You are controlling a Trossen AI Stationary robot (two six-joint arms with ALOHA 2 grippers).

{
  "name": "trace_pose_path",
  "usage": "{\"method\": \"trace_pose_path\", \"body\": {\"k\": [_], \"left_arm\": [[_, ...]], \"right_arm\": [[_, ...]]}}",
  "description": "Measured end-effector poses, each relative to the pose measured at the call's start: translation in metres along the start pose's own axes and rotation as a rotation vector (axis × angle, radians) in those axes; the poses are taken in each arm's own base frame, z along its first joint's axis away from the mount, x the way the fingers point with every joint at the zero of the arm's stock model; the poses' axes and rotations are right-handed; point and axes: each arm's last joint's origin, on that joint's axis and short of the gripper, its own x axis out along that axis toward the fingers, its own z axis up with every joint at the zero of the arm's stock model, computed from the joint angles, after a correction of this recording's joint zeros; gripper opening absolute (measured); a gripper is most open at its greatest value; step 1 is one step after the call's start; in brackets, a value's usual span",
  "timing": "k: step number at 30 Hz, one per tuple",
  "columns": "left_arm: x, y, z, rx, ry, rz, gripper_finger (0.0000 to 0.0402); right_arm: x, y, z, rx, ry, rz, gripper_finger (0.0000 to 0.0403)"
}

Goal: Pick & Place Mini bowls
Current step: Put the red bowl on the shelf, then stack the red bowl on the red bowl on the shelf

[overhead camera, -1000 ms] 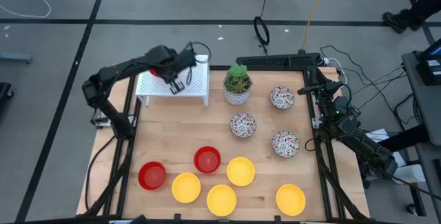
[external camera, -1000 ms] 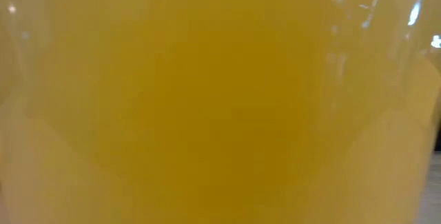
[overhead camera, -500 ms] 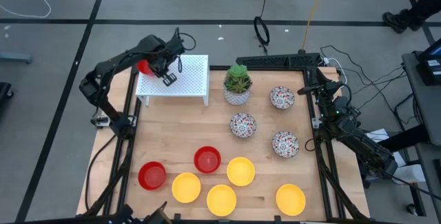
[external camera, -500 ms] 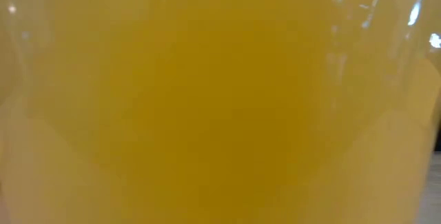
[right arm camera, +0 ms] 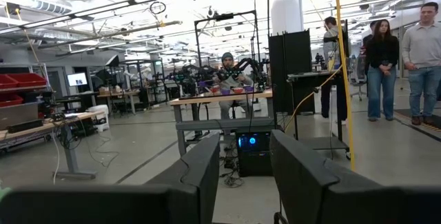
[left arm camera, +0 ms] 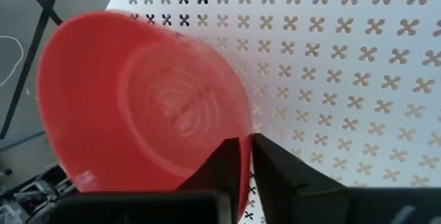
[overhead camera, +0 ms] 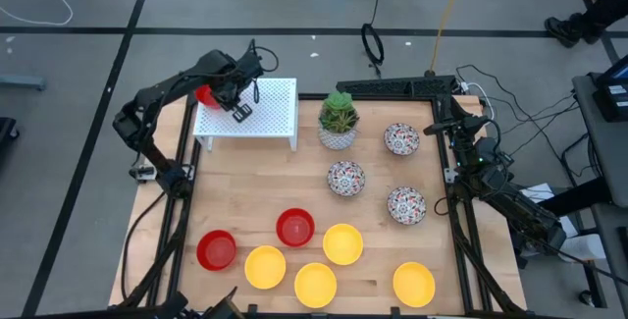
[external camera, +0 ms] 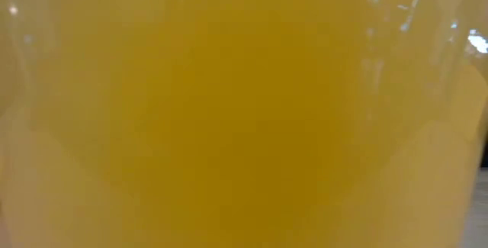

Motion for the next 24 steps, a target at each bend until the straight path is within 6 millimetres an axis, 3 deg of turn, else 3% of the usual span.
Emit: {"method": "trace_pose_path", "body": {"k": [7,12,21,24], "left_arm": [[-0.001,0.002,-0.001,0.006,0.010,0.061,0.0134],[-0.015,0.005,-0.009,0.045,0.067,0.070,0.0181],[-0.060,0.005,-0.018,-0.001,-0.102,0.038,0.0182],[-0.074,-0.004,-0.025,-0.031,-0.151,-0.080,0.0175]], "right_arm": [[0.000,0.000,0.000,0.000,0.000,0.000,0.0116],[0.000,0.000,0.000,0.000,0.000,0.000,0.0116],[0.000,0.000,0.000,0.000,0.000,0.000,0.0116],[0.000,0.000,0.000,0.000,0.000,0.000,0.0116]]}}
